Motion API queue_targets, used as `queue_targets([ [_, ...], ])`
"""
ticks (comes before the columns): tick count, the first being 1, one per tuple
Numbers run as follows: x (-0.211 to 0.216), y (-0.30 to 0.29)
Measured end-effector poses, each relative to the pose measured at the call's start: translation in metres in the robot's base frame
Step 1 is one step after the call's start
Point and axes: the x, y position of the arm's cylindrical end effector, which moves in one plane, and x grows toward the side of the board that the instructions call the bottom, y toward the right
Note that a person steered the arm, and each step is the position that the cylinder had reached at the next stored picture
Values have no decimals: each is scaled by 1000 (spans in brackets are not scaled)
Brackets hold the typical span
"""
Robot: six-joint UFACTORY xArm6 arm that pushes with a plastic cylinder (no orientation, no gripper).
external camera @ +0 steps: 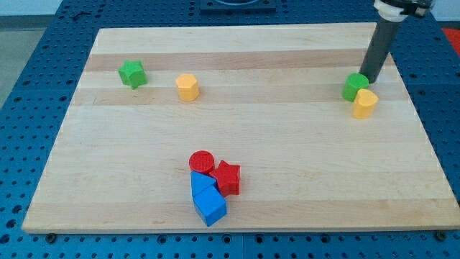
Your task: Slide the yellow hexagon towards center right
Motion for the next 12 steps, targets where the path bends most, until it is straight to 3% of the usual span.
queue_targets([
  [3,-90,-44],
  [6,-118,-214],
  [8,-110,-367],
  [12,-38,-499],
])
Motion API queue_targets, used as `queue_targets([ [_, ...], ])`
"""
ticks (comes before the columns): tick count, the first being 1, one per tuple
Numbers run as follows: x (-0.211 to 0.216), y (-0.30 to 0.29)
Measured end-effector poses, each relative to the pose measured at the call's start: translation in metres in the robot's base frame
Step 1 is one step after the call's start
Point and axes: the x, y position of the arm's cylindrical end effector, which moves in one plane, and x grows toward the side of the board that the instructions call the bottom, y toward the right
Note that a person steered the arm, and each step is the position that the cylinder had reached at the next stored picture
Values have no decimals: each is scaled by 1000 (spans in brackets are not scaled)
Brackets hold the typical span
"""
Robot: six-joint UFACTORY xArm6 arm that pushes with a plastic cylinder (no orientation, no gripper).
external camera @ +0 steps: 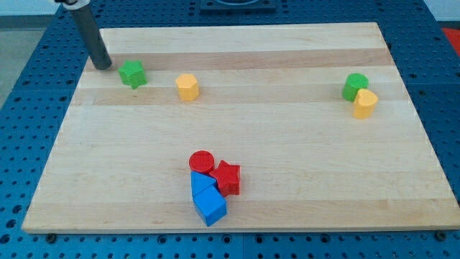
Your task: Slide the yellow hexagon towards center right
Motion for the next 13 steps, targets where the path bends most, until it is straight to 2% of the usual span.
queue_targets([
  [1,32,-1],
  [2,52,32],
  [5,65,212],
  [6,61,241],
  [10,13,224],
  [13,4,309],
])
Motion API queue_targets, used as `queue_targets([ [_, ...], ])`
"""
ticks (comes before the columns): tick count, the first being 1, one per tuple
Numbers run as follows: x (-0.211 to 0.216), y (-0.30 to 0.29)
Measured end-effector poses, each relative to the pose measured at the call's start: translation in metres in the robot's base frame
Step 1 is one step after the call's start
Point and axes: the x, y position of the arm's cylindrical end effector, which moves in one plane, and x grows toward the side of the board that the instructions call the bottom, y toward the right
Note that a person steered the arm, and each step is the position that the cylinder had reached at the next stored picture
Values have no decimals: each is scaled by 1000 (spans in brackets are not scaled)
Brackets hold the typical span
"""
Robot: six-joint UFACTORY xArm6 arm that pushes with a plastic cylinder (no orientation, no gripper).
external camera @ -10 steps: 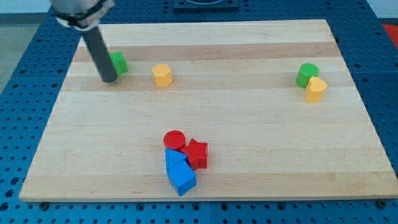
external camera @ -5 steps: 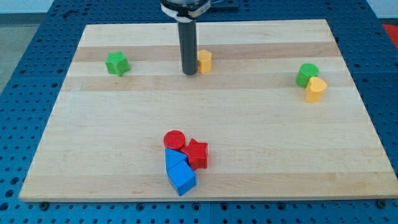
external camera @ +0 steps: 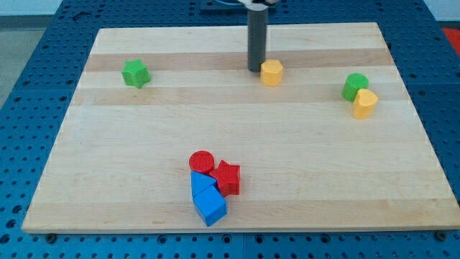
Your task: Slide the yellow hexagon towards center right
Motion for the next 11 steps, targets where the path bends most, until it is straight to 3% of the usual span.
queue_targets([
  [2,-38,25],
  [3,-38,29],
  [5,7,38],
  [6,15,38],
  [8,-15,3],
  [11,33,-19],
])
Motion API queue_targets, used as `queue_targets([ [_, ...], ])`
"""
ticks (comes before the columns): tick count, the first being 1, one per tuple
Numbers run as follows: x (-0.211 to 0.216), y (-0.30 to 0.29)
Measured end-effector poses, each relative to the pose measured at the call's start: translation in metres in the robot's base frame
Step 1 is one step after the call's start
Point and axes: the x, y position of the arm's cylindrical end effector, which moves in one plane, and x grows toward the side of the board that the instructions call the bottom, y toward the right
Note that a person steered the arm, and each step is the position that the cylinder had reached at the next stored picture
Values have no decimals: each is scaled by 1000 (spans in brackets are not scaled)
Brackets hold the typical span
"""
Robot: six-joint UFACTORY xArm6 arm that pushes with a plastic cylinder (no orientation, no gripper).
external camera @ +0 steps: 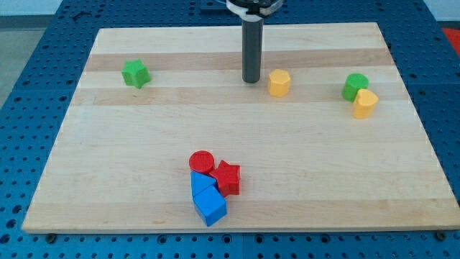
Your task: Slide the yellow hexagon towards center right
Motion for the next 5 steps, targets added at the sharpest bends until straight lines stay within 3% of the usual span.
queue_targets([
  [3,18,50],
  [5,27,49],
])
